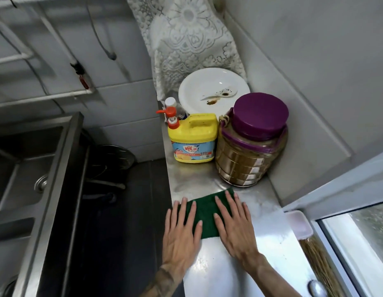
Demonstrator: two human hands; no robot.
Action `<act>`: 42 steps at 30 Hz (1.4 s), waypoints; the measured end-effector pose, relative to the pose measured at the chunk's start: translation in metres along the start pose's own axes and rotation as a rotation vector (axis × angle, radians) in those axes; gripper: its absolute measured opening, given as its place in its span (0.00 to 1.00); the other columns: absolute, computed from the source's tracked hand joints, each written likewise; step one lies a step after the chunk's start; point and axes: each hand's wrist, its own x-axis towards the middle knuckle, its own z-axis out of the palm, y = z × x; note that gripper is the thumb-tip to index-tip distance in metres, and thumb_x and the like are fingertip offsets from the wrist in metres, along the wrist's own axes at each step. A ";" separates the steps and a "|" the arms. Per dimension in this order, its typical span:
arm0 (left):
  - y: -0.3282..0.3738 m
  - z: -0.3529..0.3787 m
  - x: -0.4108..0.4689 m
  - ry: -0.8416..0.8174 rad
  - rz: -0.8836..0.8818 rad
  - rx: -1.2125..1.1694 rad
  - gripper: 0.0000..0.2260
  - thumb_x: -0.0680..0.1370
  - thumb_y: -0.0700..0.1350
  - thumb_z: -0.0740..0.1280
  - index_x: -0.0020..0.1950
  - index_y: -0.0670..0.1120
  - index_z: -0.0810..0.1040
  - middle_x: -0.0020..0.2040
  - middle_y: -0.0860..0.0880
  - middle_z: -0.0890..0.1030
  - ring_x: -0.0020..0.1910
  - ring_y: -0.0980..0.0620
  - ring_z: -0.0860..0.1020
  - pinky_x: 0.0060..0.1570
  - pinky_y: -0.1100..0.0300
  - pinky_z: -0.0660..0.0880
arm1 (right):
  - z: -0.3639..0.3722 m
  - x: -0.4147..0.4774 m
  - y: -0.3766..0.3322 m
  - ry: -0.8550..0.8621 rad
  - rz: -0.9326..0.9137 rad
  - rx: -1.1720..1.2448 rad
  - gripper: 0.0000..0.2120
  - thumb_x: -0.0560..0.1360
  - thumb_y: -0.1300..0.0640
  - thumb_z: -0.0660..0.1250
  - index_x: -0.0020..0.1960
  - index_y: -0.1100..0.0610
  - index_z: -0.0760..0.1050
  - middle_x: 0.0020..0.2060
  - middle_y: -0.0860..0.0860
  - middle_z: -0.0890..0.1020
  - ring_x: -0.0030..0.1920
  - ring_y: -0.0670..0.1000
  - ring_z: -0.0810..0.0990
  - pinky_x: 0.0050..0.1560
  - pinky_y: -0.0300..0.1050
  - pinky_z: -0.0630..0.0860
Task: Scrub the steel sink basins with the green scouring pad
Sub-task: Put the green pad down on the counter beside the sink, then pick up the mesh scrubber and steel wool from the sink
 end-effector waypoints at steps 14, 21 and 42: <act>-0.025 -0.045 0.007 -0.059 -0.033 -0.059 0.30 0.85 0.65 0.42 0.86 0.57 0.53 0.88 0.49 0.53 0.87 0.49 0.50 0.84 0.52 0.42 | -0.039 0.012 -0.039 0.022 0.098 -0.004 0.26 0.82 0.42 0.55 0.74 0.54 0.73 0.74 0.54 0.74 0.77 0.58 0.68 0.77 0.58 0.63; -0.117 -0.128 -0.081 0.216 -0.257 -0.033 0.26 0.85 0.59 0.56 0.81 0.52 0.69 0.80 0.46 0.71 0.78 0.46 0.72 0.76 0.50 0.69 | -0.053 0.009 -0.172 -0.009 -0.258 0.149 0.21 0.77 0.51 0.72 0.69 0.53 0.76 0.66 0.52 0.78 0.67 0.56 0.76 0.69 0.53 0.69; -0.479 -0.231 -0.460 0.510 -1.210 -0.063 0.24 0.84 0.55 0.62 0.79 0.48 0.71 0.76 0.45 0.73 0.74 0.42 0.72 0.71 0.48 0.71 | 0.064 -0.089 -0.676 -0.445 -1.011 0.083 0.27 0.80 0.43 0.67 0.77 0.47 0.67 0.73 0.46 0.70 0.72 0.47 0.72 0.75 0.51 0.63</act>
